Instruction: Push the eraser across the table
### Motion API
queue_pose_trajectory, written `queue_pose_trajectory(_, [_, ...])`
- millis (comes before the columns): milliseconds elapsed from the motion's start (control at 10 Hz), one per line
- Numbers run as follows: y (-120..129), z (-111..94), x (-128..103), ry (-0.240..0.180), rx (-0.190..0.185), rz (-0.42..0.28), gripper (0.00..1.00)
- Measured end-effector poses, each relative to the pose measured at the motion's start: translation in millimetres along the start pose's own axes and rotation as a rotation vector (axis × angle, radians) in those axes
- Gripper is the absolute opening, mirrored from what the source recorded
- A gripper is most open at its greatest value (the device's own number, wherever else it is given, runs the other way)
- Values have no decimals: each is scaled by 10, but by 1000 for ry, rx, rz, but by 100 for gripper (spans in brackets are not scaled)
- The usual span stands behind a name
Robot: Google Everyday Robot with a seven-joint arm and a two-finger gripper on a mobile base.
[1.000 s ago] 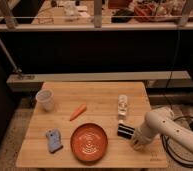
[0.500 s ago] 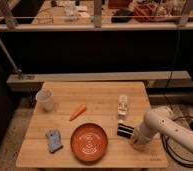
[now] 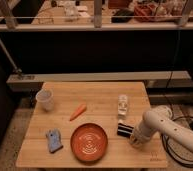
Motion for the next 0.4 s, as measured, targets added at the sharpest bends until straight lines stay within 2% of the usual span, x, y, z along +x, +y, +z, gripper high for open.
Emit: queue_pose_trajectory(400, [-42,0,6,8,3,-20,2])
